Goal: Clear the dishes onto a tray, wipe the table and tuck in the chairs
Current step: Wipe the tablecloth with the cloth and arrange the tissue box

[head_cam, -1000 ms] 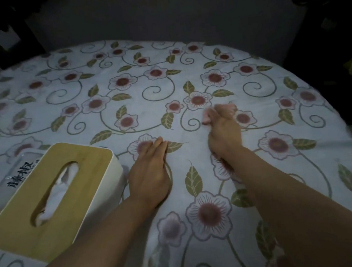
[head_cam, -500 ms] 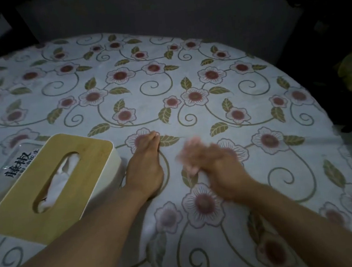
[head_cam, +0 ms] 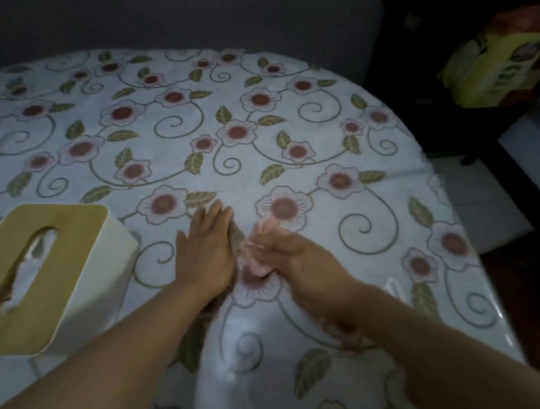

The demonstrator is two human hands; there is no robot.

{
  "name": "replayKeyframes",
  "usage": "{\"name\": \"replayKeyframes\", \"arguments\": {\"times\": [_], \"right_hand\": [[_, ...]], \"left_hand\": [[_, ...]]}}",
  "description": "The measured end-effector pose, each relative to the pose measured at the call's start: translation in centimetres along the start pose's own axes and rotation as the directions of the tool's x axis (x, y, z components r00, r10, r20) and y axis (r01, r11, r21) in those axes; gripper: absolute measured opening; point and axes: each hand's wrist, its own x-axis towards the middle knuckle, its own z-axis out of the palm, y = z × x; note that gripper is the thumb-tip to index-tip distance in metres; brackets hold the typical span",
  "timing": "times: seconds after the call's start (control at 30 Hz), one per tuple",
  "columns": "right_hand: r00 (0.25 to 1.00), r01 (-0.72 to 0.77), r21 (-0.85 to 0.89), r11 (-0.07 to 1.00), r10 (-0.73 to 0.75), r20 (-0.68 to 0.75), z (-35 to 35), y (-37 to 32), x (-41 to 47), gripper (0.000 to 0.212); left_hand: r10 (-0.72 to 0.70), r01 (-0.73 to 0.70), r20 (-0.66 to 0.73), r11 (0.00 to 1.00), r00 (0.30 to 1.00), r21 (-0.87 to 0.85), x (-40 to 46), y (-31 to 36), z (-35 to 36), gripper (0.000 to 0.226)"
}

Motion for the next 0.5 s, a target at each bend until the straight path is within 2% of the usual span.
{"name": "replayKeyframes", "arguments": {"times": [0.07, 0.13, 0.17, 0.2, 0.27, 0.37, 0.43, 0.5], "right_hand": [[0.99, -0.102, 0.07, 0.992, 0.108, -0.088, -3.0, 4.3, -0.6, 0.038], [0.915, -0.314, -0.008, 0.95, 0.3, -0.271, -6.8, 9.7, -2.1, 0.034], [0.852, -0.411, 0.039, 0.911, 0.399, -0.339, -8.5, 12.3, -3.3, 0.033], [0.817, -0.486, 0.029, 0.873, 0.466, -0.34, -9.8, 14.3, -4.8, 0.033], [0.808, -0.539, -0.007, 0.842, 0.515, -0.285, -10.6, 16.4, -6.2, 0.036], [0.773, -0.574, 0.01, 0.819, 0.545, -0.324, -8.7, 14.0, -7.2, 0.048], [0.822, -0.496, 0.029, 0.868, 0.48, -0.308, -7.1, 10.0, -8.5, 0.041], [0.907, -0.352, 0.042, 0.935, 0.352, -0.232, -5.4, 6.4, -10.5, 0.037]], "left_hand": [[0.087, -0.087, 0.016, 0.996, 0.996, -0.009, -0.5, 2.1, 0.9, 0.063], [0.162, -0.16, 0.026, 0.986, 0.986, -0.05, -0.8, 3.9, 1.9, 0.064], [0.18, -0.178, 0.024, 0.981, 0.983, -0.078, -0.9, 4.8, 2.4, 0.065], [0.182, -0.179, 0.023, 0.979, 0.983, -0.098, -1.0, 5.5, 3.0, 0.066], [0.178, -0.177, 0.005, 0.981, 0.984, -0.083, -0.9, 5.6, 3.5, 0.067], [0.178, -0.178, 0.013, 0.984, 0.984, -0.024, -1.0, 5.3, 3.7, 0.067], [0.158, -0.158, 0.046, 0.987, 0.986, -0.005, -1.1, 5.6, 3.2, 0.066], [0.145, -0.148, 0.098, 0.989, 0.985, 0.027, -1.0, 6.1, 2.7, 0.067]]}}
